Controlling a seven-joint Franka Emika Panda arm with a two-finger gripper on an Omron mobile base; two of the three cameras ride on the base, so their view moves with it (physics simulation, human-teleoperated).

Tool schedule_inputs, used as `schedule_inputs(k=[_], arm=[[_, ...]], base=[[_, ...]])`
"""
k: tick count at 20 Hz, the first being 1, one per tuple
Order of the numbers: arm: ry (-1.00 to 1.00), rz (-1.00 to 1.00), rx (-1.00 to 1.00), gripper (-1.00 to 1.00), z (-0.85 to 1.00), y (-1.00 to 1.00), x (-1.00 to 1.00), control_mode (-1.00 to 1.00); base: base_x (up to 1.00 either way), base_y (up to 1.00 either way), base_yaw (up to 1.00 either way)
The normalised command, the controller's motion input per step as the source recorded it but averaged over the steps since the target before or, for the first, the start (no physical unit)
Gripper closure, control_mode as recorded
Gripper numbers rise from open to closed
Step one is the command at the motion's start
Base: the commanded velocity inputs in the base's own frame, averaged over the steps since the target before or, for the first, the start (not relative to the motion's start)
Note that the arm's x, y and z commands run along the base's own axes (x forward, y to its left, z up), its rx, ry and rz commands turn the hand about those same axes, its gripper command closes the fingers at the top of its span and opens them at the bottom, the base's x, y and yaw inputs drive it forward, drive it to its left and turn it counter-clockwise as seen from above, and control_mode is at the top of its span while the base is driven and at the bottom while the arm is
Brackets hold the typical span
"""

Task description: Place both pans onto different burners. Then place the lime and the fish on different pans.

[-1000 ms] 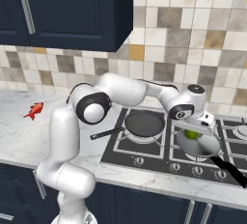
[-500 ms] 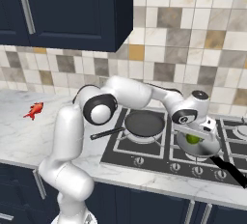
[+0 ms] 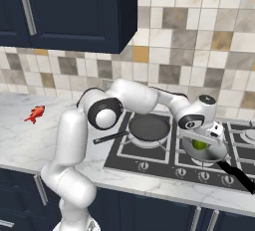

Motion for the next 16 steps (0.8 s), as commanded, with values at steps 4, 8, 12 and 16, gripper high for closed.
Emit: schedule_inputs(k=[4,8,12,16], arm=[[0.00,0.00,0.00,-1.00,0.00,0.00,0.00,-1.00],[-0.02,0.00,0.00,-1.00,0.20,-0.01,0.00,-1.00],[0.00,0.00,0.01,-1.00,0.61,0.00,0.00,-1.00],[0.00,0.00,0.01,-1.00,0.44,0.06,-0.31,-1.00]], base=[[0.00,0.00,0.00],[0.00,0.00,0.00],[0.00,0.00,0.00],[0.00,0.00,0.00]])
